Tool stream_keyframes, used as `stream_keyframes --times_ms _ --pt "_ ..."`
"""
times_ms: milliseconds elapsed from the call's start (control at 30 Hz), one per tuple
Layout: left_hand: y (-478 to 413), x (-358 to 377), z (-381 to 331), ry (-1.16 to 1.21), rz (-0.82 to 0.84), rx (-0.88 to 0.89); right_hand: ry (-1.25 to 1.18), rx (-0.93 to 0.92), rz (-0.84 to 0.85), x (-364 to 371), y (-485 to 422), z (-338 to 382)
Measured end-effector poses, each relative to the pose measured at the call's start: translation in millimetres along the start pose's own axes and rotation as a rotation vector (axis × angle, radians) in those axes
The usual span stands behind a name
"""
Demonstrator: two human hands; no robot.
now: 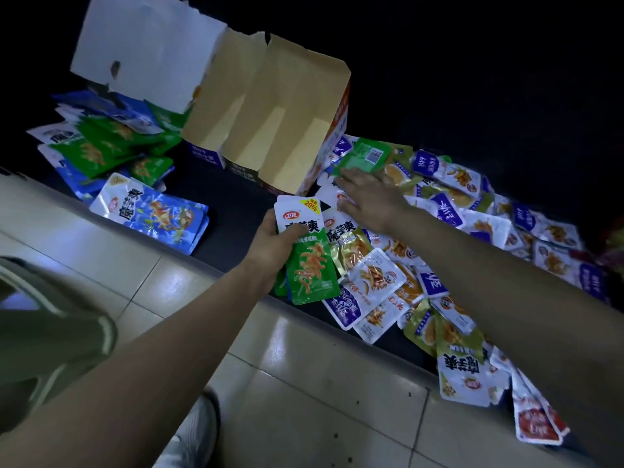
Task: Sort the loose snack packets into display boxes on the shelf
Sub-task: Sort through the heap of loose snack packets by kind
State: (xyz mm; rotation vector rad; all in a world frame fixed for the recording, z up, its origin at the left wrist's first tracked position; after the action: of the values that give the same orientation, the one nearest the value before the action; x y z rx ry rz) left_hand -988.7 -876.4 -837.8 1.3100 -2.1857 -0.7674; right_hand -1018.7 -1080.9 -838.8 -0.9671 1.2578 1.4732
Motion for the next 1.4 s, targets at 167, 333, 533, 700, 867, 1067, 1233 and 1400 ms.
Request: stream_keyframes --times_ms 167,333,533,700,867,1067,1233,1400 --pt "-3.7 3.1 1.0 0.005 0.023 0.001 0.076 0.005 -0.211 -3.3 30.0 -18.8" --pt "-6.6 9.2 1.3 0.003 0.024 0.005 -0.019 0.12 -0.068 -7.0 58.2 -31.0" --pt "-8.2 15.8 8.9 -0.015 0.01 -0.019 -0.008 0.302 -0.049 -14.6 64.6 -32.1" --pt "-10.6 18.5 12.1 -0.035 0.024 -0.047 -0.563 0.559 -0.357 -20.3 89.8 -37.3" --pt "-1.4 23.5 10.1 0.037 0.043 -0.059 -1.427 0.56 -0.315 -34.3 101.2 0.0" --pt "13.0 14.8 3.8 0.278 0.075 -0.048 -1.298 0.447 0.007 -12.2 86.0 71.9" --pt "18.4 -18.2 -7.3 0.232 0.027 0.019 -1.275 0.341 -0.026 -18.2 49.0 112.5" --pt "17.2 -73.1 -35.7 0.338 -0.225 0.076 -1.439 0.319 0.02 -30.1 3.3 154.4"
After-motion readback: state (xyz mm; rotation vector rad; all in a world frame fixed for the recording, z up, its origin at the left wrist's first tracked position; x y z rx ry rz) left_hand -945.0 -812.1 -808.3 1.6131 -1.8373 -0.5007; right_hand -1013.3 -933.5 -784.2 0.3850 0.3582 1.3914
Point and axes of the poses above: each hand's wrist, its own y-axis away from the middle knuckle, its own x-axis out of the palm, z = x × y, the point moved 1 cm from there along -y, towards the middle knuckle, and after that the axes turned 8 degrees about -x, right-handed, at the moved point
